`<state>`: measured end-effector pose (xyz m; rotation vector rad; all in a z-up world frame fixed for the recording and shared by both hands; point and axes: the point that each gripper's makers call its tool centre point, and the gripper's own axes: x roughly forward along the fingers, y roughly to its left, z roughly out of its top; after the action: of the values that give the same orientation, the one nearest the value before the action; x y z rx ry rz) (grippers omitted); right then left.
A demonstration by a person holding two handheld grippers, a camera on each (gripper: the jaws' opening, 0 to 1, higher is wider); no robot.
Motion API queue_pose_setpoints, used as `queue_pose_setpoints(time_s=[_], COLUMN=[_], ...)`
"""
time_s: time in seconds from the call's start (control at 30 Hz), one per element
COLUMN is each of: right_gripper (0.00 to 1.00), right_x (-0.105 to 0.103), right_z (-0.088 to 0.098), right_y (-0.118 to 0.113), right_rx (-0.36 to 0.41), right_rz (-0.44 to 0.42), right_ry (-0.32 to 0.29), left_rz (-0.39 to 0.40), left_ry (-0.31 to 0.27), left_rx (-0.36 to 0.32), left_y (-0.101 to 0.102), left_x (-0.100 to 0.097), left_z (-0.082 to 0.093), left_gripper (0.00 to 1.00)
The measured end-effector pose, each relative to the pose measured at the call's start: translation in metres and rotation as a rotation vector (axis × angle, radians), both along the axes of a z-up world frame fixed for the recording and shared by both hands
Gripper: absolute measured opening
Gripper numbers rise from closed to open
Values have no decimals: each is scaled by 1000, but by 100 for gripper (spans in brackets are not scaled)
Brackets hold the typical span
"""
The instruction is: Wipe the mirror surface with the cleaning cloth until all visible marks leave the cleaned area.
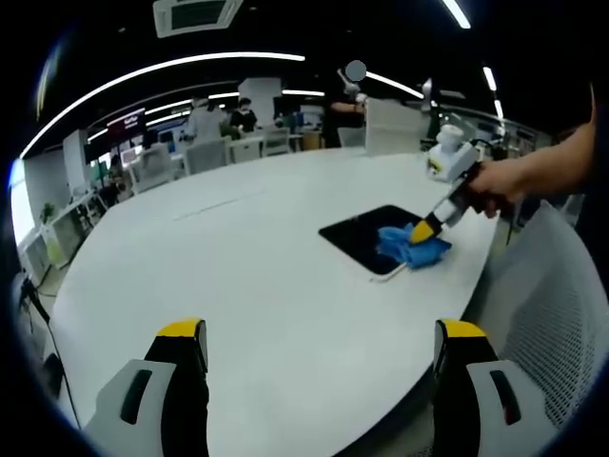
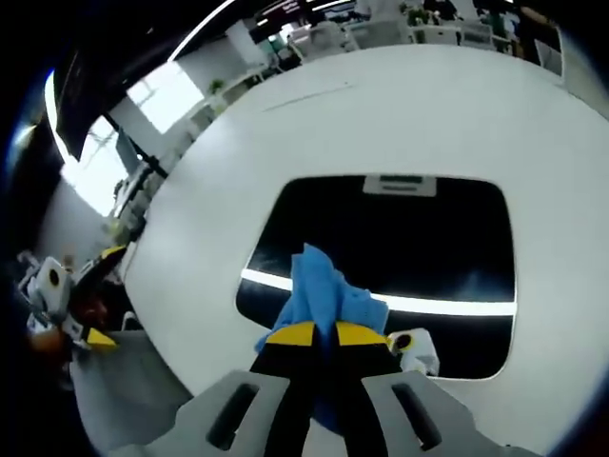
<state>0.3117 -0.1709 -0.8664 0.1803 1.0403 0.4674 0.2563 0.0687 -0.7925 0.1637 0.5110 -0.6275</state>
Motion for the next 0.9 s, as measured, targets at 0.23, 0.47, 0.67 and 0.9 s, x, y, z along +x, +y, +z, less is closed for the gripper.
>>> queue_pose_setpoints(time_s=[0.23,0.47,0.67,0.9], right_gripper=[1,1,1,1], right_x=[5,18,32,48], right_z=[0,0,0,-1], right_y=[0,-2,-4,-5], right_rx=[-24,-58,-72,-95], right_rz=[9,12,19,35], right_ry=[9,0,-7,-8], left_rz=[5,12,13,15], left_ry=[0,-3,0,-2], left_rx=[1,0,1,5], left_y=[1,2,2,3], left_x=[0,1,1,2], left_z=[0,1,0,0], left_gripper=[99,99,99,99])
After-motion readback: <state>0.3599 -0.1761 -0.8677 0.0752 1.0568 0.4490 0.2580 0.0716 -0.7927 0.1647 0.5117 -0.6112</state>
